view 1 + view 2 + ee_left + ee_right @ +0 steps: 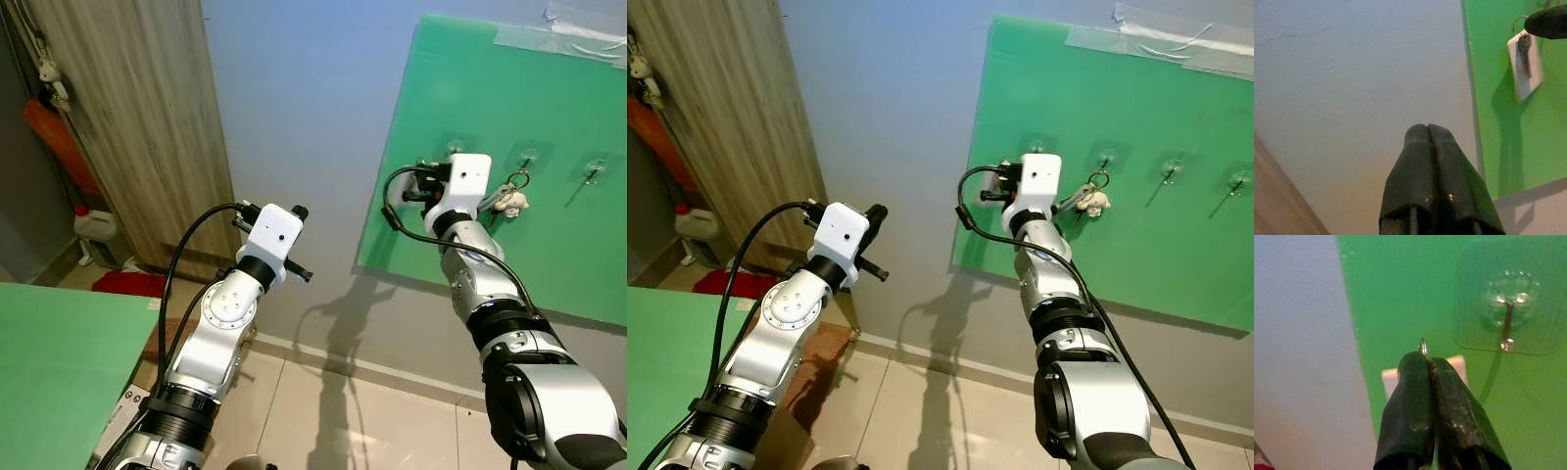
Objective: Hang keys on a hook
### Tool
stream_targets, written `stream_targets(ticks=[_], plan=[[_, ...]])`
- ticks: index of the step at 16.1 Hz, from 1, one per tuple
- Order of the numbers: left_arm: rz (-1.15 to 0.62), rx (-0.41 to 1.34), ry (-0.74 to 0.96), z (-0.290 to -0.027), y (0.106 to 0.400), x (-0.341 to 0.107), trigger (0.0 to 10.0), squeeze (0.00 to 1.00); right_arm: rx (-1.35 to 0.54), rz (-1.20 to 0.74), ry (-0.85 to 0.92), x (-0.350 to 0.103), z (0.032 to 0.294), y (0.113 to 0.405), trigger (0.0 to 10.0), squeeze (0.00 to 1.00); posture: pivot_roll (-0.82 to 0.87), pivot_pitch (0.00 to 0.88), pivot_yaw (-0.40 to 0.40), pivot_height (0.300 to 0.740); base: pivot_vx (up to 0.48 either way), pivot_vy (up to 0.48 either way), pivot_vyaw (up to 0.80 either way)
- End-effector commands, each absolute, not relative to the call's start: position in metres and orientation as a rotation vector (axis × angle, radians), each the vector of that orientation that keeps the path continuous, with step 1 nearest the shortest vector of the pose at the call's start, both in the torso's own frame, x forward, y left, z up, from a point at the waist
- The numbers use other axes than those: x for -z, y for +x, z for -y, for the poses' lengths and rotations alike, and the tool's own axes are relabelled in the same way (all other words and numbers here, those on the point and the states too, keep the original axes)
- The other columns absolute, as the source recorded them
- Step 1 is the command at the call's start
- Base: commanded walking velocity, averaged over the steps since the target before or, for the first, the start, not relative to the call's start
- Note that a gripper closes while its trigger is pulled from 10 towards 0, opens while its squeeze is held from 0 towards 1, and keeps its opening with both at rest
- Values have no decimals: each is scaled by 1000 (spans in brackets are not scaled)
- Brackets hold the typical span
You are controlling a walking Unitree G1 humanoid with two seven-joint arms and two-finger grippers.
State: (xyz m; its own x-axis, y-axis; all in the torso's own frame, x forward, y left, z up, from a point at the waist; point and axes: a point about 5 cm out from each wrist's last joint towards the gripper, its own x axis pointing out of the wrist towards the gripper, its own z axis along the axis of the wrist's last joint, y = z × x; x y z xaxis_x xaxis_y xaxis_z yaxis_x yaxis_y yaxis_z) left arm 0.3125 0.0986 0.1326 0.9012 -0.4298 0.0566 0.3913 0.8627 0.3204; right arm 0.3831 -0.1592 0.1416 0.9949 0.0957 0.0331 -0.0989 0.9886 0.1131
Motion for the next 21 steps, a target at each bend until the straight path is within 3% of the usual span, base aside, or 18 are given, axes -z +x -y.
stream_targets(ticks=[1, 14, 21], plan=[[128, 452, 321, -96, 312, -133, 10000, 0, -70, -7, 167, -135, 168, 382, 10000, 0, 68, 0, -3, 740, 0, 0, 0], [129, 454, 328, -95, 311, -133, 10000, 0, 39, -55, 445, -127, 186, 381, 10000, 0, 68, 0, -6, 740, 0, 0, 0], [128, 450, 326, -93, 311, -132, 10000, 0, -147, 26, 129, -147, 168, 385, 10000, 0, 71, 0, -17, 740, 0, 0, 0]])
